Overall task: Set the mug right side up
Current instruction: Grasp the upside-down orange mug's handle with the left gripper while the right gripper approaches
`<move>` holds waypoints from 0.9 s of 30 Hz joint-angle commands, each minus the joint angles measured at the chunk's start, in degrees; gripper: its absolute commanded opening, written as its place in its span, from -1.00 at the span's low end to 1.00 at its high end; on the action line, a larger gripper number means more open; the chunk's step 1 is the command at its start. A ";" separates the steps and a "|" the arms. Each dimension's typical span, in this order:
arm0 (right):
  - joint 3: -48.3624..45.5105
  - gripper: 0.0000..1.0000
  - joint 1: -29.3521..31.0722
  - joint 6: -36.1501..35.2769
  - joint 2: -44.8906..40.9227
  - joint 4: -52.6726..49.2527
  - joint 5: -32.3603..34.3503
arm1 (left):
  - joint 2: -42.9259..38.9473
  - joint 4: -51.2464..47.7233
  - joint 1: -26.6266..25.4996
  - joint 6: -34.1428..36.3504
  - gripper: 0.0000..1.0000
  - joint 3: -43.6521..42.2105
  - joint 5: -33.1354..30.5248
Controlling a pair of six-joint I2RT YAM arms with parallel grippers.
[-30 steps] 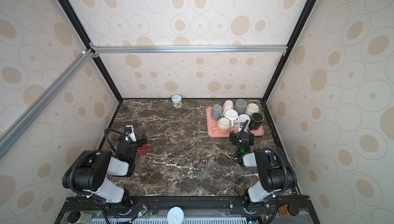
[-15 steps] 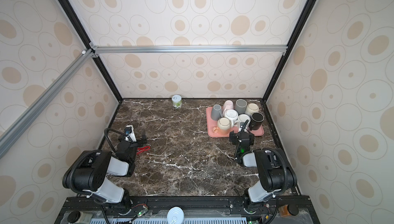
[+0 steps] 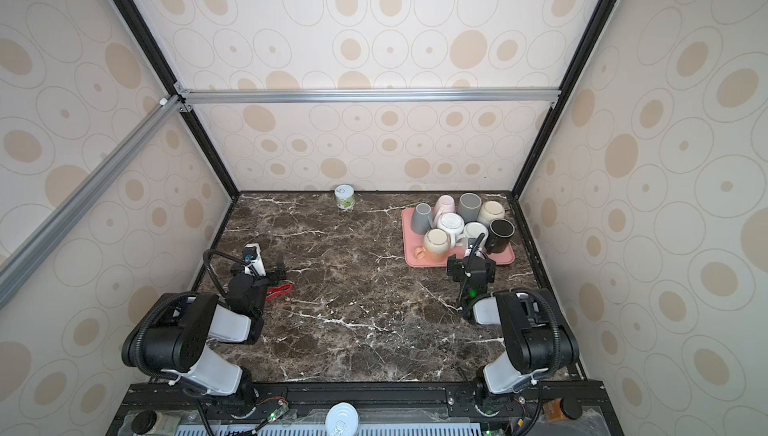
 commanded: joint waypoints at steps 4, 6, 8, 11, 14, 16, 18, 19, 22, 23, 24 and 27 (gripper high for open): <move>-2.97 1.00 -0.18 -0.81 -6.75 1.92 -0.07 | -6.35 -4.17 -0.47 1.08 1.00 0.80 -3.23; -0.31 1.00 -0.10 0.71 -12.50 -9.56 0.61 | -8.86 -9.74 -0.89 1.38 1.00 2.75 -4.14; 4.55 1.00 -0.05 3.28 -17.70 -25.08 0.36 | -10.43 -14.66 -1.53 2.03 1.00 5.12 -4.52; 11.64 1.00 -0.10 7.38 -20.40 -41.78 -0.69 | -12.78 -22.48 -2.57 0.03 1.00 9.39 -5.91; 18.17 0.98 0.19 12.58 -20.44 -55.23 -3.81 | -15.02 -27.62 -2.74 -7.72 1.00 12.95 -5.12; 21.15 0.99 1.41 16.12 -20.37 -61.62 -4.78 | -16.11 -31.70 -3.07 -10.03 1.00 16.09 -3.20; 22.68 0.97 3.65 18.69 -20.47 -65.52 -4.88 | -16.73 -35.64 -3.82 -11.19 1.00 19.24 -0.80; 23.37 0.96 5.41 20.37 -20.62 -67.31 -4.60 | -16.85 -37.42 -4.45 -11.55 1.00 20.89 0.46; 24.64 0.93 11.62 25.28 -20.83 -71.35 -3.40 | -16.56 -41.18 -6.60 -11.85 1.00 25.06 5.61; 25.04 0.90 14.00 26.71 -20.75 -72.51 -2.40 | -15.93 -42.56 -7.86 -11.50 1.00 26.75 8.05; 25.42 0.90 16.50 28.27 -20.58 -73.58 -1.19 | -15.28 -43.74 -8.98 -10.89 1.00 27.97 9.35; 25.92 0.90 23.36 31.95 -20.02 -75.34 3.40 | -12.21 -46.11 -13.73 -9.97 1.00 31.22 12.61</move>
